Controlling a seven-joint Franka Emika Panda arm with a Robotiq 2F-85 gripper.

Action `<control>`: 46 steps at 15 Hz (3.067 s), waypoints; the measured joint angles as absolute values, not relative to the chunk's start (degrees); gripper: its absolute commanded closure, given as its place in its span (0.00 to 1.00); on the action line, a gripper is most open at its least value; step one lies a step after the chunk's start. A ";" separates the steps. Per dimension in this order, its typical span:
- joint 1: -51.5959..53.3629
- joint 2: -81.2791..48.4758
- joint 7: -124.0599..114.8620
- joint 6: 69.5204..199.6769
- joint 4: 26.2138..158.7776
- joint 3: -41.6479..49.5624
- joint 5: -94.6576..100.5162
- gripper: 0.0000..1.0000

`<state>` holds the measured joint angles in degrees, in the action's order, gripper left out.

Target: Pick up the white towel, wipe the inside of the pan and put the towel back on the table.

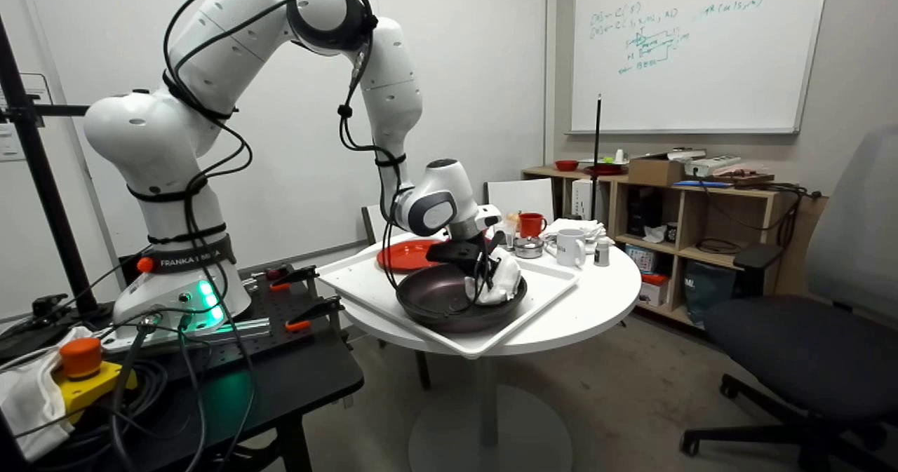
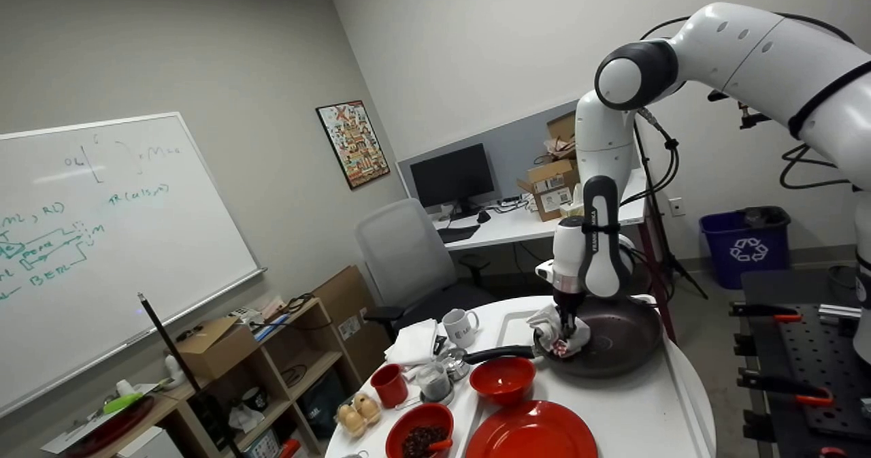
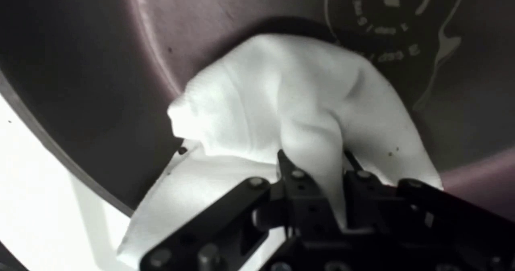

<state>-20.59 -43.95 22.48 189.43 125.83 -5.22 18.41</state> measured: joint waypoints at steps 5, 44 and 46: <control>-34.92 -47.52 26.91 189.47 126.87 -19.48 29.47 0.91; -3.56 -22.67 13.05 158.90 148.65 -16.29 30.54 0.90; -0.25 -24.81 13.73 158.89 147.34 -13.71 28.72 0.59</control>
<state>-0.25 -24.81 13.73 158.89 147.34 -13.71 28.72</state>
